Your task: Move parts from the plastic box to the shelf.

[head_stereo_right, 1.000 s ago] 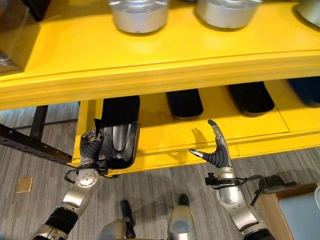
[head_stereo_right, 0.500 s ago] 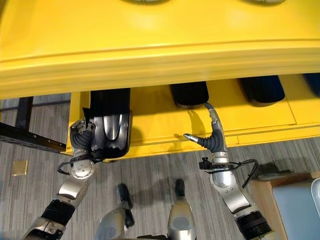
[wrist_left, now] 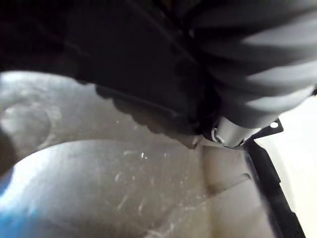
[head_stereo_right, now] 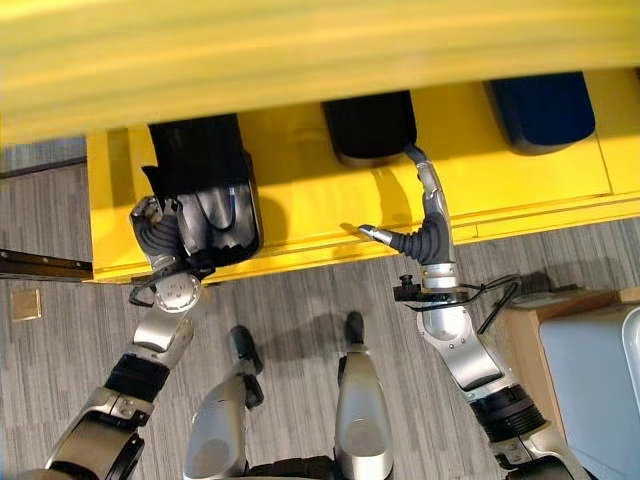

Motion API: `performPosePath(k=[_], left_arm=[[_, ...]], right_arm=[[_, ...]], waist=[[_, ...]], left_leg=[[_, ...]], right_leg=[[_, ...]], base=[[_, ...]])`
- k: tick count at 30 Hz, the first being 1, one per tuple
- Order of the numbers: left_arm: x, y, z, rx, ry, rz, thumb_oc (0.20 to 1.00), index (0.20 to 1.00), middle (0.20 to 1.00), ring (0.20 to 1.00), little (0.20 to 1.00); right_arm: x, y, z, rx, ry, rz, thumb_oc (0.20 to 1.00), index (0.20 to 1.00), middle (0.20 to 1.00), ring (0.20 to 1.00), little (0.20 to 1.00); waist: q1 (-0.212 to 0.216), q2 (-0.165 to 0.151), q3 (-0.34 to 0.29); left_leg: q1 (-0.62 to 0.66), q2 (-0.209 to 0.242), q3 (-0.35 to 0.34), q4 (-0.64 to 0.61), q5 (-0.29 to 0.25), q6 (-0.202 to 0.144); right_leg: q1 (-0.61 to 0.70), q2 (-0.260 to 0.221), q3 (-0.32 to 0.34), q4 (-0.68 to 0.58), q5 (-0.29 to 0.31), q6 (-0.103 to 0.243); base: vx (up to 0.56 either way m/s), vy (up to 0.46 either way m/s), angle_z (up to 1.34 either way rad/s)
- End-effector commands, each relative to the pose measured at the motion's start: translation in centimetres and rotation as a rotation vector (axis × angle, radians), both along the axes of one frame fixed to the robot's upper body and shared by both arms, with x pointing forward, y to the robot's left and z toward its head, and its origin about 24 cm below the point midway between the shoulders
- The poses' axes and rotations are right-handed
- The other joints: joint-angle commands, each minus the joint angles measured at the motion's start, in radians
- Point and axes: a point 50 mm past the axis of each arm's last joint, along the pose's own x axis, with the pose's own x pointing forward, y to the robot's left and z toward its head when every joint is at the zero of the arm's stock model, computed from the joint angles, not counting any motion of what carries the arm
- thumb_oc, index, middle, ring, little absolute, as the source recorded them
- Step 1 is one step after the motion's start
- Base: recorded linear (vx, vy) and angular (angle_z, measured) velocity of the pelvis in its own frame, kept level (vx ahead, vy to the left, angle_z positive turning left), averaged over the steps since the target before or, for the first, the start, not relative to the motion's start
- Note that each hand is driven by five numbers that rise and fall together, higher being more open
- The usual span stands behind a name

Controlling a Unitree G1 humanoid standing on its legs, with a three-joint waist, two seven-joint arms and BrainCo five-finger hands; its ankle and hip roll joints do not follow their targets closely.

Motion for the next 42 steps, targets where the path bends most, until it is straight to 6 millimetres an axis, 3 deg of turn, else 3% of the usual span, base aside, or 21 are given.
performPosePath(k=[1, 7, 14, 19, 21, 24, 28, 29, 33, 38, 42], left_arm=[[-0.3, 0.9, 0.4, -0.094, -0.056, 0.05, 0.2, 0.2, 0.2, 0.2, 0.2], [-0.3, 1.0, 0.5, -0.076, -0.05, 0.074, 0.2, 0.2, 0.2, 0.2, 0.2], [-0.7, 0.6, -1.4, -0.025, 0.029, 0.028, 0.2, 0.2, 0.2, 0.2, 0.2], [-0.7, 0.7, -2.2, -0.018, 0.071, 0.003, 0.2, 0.2, 0.2, 0.2, 0.2], [-0.6, 0.8, -2.9, -0.017, 0.111, -0.003, 0.2, 0.2, 0.2, 0.2, 0.2], [-0.7, 1.3, -3.3, -0.035, 0.124, 0.012, 0.2, 0.2, 0.2, 0.2, 0.2], [-0.7, 3.1, -3.3, -0.026, 0.14, 0.073, 0.2, 0.2, 0.2, 0.2, 0.2], [-0.2, 5.0, -2.1, 0.02, 0.131, 0.144, 0.2, 0.2, 0.2, 0.2, 0.2], [0.3, 6.7, -0.8, 0.052, 0.138, 0.196, 0.2, 0.2, 0.2, 0.2, 0.2], [1.2, 12.0, 2.0, 0.078, 0.162, 0.348, 0.2, 0.2, 0.2, 0.2, 0.2], [1.3, 13.7, 3.3, 0.103, 0.179, 0.384, 0.2, 0.2, 0.2, 0.2, 0.2]], right_arm=[[-1.8, -0.2, 3.0, 0.055, -0.189, -0.006, 1.0, 1.0, 1.0, 1.0, 1.0], [-2.5, -0.5, 3.9, 0.086, -0.209, 0.008, 1.0, 1.0, 1.0, 1.0, 1.0], [-2.7, -0.3, 4.1, 0.09, -0.231, 0.061, 1.0, 1.0, 1.0, 1.0, 1.0], [-2.1, 0.0, 4.7, 0.107, -0.204, 0.095, 1.0, 1.0, 1.0, 1.0, 1.0], [-1.8, 0.4, 5.1, 0.107, -0.201, 0.117, 1.0, 1.0, 1.0, 1.0, 1.0], [-1.6, 0.4, 5.2, 0.088, -0.175, 0.128, 1.0, 1.0, 1.0, 1.0, 1.0], [-1.3, 0.5, 4.5, 0.038, -0.095, 0.14, 1.0, 1.0, 1.0, 1.0, 1.0], [-1.1, 0.4, 4.2, 0.001, -0.065, 0.148, 1.0, 1.0, 1.0, 1.0, 1.0], [-0.9, 0.2, 4.2, -0.023, -0.038, 0.149, 1.0, 1.0, 1.0, 1.0, 1.0], [-0.3, -0.1, 4.9, -0.093, 0.014, 0.164, 1.0, 1.0, 1.0, 1.0, 1.0], [-0.3, -0.4, 5.1, -0.104, 0.037, 0.167, 1.0, 1.0, 1.0, 1.0, 1.0]], waist=[[-0.023, -0.023, -0.022], [-0.04, -0.028, -0.022], [-0.02, -0.029, -0.022], [-0.008, -0.026, -0.022], [-0.005, -0.021, -0.022], [-0.008, -0.013, -0.023], [-0.018, -0.004, -0.035], [-0.03, -0.002, -0.043], [-0.038, -0.001, -0.047], [-0.07, -0.002, -0.052], [-0.084, -0.004, -0.056]], left_leg=[[-0.076, -0.001, -0.082, 0.171, -0.126, 0.015], [-0.137, -0.005, -0.068, 0.237, -0.157, 0.027], [-0.138, 0.016, -0.055, 0.324, -0.217, 0.031], [-0.159, 0.039, -0.063, 0.454, -0.263, 0.043], [-0.179, 0.051, -0.069, 0.569, -0.323, 0.064], [-0.193, 0.053, -0.078, 0.647, -0.364, 0.077], [-0.2, 0.057, -0.081, 0.697, -0.384, 0.084], [-0.189, 0.056, -0.074, 0.677, -0.369, 0.081], [-0.188, 0.053, -0.072, 0.663, -0.357, 0.078], [-0.183, 0.054, -0.055, 0.633, -0.34, 0.069], [-0.175, 0.056, -0.045, 0.624, -0.34, 0.067]], right_leg=[[-0.031, 0.085, -0.065, 0.071, -0.086, -0.083], [-0.104, 0.08, -0.054, 0.139, -0.105, -0.083], [-0.098, 0.043, -0.092, 0.258, -0.18, -0.082], [-0.1, 0.024, -0.103, 0.382, -0.245, -0.103], [-0.112, 0.008, -0.097, 0.496, -0.289, -0.118], [-0.125, 0.0, -0.085, 0.562, -0.314, -0.126], [-0.138, -0.011, -0.065, 0.607, -0.318, -0.128], [-0.136, -0.006, -0.052, 0.598, -0.305, -0.123], [-0.139, -0.003, -0.047, 0.59, -0.294, -0.121], [-0.148, 0.007, -0.032, 0.567, -0.284, -0.128], [-0.144, 0.01, -0.025, 0.553, -0.282, -0.13]], base=[[-0.05, -0.002, -0.02], [-0.07, 0.004, -0.06], [-0.07, -0.025, -0.04], [-0.05, -0.032, 0.01], [0.02, 0.013, 0.08], [0.09, 0.076, -0.01], [0.14, 0.096, -0.03], [0.16, 0.116, -0.04], [0.07, 0.059, -0.04], [0.06, 0.084, -0.07], [0.04, 0.056, -0.05]])
